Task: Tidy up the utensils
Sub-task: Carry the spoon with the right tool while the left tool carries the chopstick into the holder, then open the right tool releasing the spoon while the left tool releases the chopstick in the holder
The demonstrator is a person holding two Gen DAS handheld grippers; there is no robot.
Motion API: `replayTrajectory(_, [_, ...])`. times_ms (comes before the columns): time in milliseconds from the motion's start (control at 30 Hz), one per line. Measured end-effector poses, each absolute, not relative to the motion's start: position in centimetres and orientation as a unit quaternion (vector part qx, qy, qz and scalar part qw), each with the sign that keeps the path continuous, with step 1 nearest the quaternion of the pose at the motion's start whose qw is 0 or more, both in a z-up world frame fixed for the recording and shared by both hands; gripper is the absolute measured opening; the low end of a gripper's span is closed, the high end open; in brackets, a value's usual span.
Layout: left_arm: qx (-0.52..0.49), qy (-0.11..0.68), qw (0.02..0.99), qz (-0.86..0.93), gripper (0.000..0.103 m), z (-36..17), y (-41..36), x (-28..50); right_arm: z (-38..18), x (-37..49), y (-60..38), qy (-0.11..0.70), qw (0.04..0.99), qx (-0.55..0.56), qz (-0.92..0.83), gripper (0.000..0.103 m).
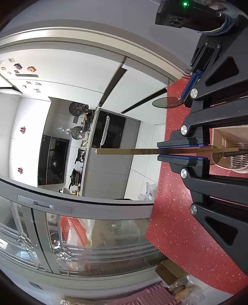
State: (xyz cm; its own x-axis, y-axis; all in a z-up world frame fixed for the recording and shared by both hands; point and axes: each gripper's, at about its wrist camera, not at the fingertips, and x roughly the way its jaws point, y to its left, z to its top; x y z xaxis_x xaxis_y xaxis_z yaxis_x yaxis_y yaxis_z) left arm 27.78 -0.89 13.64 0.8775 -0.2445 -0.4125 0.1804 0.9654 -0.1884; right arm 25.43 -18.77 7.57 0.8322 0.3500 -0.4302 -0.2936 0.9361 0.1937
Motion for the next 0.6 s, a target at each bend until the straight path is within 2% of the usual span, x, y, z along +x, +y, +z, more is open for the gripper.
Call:
replayTrajectory(367, [-0.049, 0.264, 0.959, -0.095, 0.031, 9.6, -1.5, 27.2, 4.6, 24.2, -19.4, 0.255, 0.953, 0.044, 0.157, 0.013])
replayTrajectory(600, [-0.039, 0.274, 0.958, -0.081, 0.031, 9.0, -1.4, 26.8, 4.0, 24.0, -19.9, 0.279, 0.946, 0.050, 0.157, 0.013])
